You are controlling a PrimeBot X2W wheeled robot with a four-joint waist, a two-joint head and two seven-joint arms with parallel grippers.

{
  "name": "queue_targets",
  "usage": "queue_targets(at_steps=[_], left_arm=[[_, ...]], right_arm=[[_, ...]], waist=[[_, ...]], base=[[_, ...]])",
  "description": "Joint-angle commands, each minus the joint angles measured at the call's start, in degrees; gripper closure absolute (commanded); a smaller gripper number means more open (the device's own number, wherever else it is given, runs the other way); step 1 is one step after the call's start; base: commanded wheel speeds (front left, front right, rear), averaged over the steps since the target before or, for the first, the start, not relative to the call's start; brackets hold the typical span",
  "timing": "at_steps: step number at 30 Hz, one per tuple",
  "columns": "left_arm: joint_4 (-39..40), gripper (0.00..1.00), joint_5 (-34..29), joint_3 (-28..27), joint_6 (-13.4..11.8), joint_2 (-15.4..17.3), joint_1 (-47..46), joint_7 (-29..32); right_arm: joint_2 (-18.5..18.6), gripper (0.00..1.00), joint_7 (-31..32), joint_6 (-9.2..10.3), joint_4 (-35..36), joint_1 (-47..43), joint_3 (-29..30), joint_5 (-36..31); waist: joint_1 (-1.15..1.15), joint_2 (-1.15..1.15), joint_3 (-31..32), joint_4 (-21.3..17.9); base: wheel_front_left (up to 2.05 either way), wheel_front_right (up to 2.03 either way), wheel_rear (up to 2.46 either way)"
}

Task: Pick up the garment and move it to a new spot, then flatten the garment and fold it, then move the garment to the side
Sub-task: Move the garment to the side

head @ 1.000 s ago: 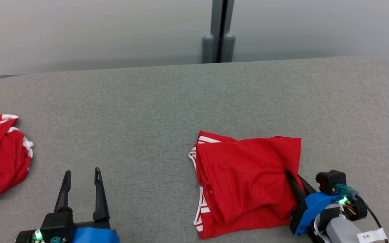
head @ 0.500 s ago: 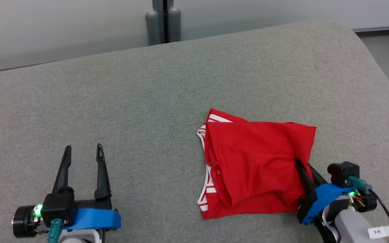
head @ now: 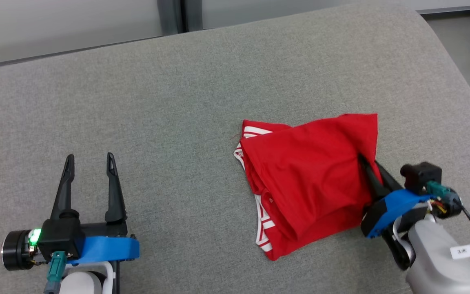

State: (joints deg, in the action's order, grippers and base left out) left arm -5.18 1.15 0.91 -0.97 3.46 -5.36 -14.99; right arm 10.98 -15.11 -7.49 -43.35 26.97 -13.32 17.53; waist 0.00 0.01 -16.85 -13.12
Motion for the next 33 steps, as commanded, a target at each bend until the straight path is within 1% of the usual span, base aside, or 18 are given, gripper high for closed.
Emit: queue_targets(at_steps=[1,3,4,6,7,9,10,12,14,16,17,18,20,21,26,33], left_arm=[[0.68,0.00,-0.35,-0.08,0.16,0.39,-1.33,-0.25],[1.05,0.00,-0.49,-0.06,0.19,0.50,-1.67,-0.25],[1.83,0.00,-0.76,0.03,0.27,0.67,-2.52,-0.25],[2.76,0.00,-0.93,0.24,0.15,0.78,-3.60,-0.26],[2.76,0.00,-0.93,0.24,0.15,0.78,-3.60,-0.26],[3.70,0.00,-1.37,0.70,0.11,0.81,-4.80,-0.25],[4.78,0.00,-1.65,1.08,0.01,0.96,-5.90,-0.25],[5.78,0.00,-1.97,1.60,-0.04,1.09,-7.18,-0.25],[6.73,0.00,-2.27,2.04,-0.23,1.29,-8.07,-0.25],[7.71,0.00,-2.63,2.47,-0.42,1.57,-8.83,-0.25],[7.71,0.00,-2.63,2.47,-0.42,1.57,-8.83,-0.25],[8.66,0.00,-2.79,2.83,-0.57,1.85,-9.54,-0.26],[9.46,0.00,-3.05,3.08,-0.84,2.28,-10.02,-0.26],[9.46,0.00,-3.05,3.08,-0.84,2.28,-10.02,-0.26],[11.06,0.00,-3.31,3.70,-1.57,3.13,-10.62,-0.25],[12.08,0.00,-3.00,4.15,-2.35,4.48,-10.45,-0.25]], right_arm=[[0.97,1.00,-0.02,-0.01,0.66,3.22,-0.61,-0.35],[1.40,1.00,-0.02,-0.01,0.83,4.74,-1.02,-0.61],[2.76,1.00,-0.02,0.00,0.62,8.21,-1.92,-0.92],[4.43,1.00,-0.02,0.00,0.00,12.23,-2.49,-0.69],[4.43,1.00,-0.02,0.00,0.00,12.23,-2.49,-0.69],[6.21,1.00,-0.02,0.00,-0.88,16.26,-2.67,-0.33],[7.93,1.00,-0.01,-0.01,-2.63,19.85,-2.75,0.44],[10.25,1.00,-0.02,0.00,-4.57,23.61,-2.59,1.05],[11.65,1.00,-0.02,-0.01,-6.50,26.29,-2.59,1.23],[14.04,1.00,-0.02,0.00,-8.65,28.81,-1.78,1.67],[14.04,1.00,-0.02,0.00,-8.65,28.81,-1.78,1.67],[16.08,1.00,-0.02,0.00,-10.56,31.07,-0.71,2.20],[17.73,1.00,-0.02,0.00,-11.90,32.92,0.20,2.67],[17.73,1.00,-0.02,0.00,-11.90,32.92,0.20,2.67],[20.83,1.00,-0.02,0.00,-14.90,36.21,2.54,3.20],[21.37,1.00,-0.02,0.00,-17.01,38.30,4.12,2.23]], waist=[[0.00,-0.01,-1.18,0.60],[0.00,-0.01,-1.92,0.76],[0.00,-0.01,-3.53,1.20],[0.00,-0.01,-5.46,1.59],[0.00,-0.01,-5.46,1.59],[0.00,-0.01,-7.52,2.22],[0.00,-0.01,-9.55,2.73],[0.00,-0.01,-11.57,3.24],[0.00,-0.01,-13.23,3.51],[0.00,-0.01,-14.78,3.72],[0.00,-0.01,-14.78,3.72],[0.00,-0.01,-16.07,3.88],[0.00,-0.01,-17.19,3.90],[0.00,-0.01,-17.19,3.90],[0.00,-0.01,-19.01,3.34],[0.00,-0.01,-20.03,2.48]], base=[[0.00,0.00,0.00],[0.00,0.00,0.00],[0.00,0.00,0.00],[0.00,0.00,0.00],[0.00,0.00,0.00],[0.00,0.00,0.00],[0.00,0.00,0.00],[0.00,0.00,0.00],[0.00,0.00,0.00],[0.00,0.00,0.00],[0.00,0.00,0.00],[0.00,0.00,0.00],[0.00,0.00,0.00],[0.00,0.00,0.00],[0.00,0.00,0.00],[0.00,0.00,0.00]])
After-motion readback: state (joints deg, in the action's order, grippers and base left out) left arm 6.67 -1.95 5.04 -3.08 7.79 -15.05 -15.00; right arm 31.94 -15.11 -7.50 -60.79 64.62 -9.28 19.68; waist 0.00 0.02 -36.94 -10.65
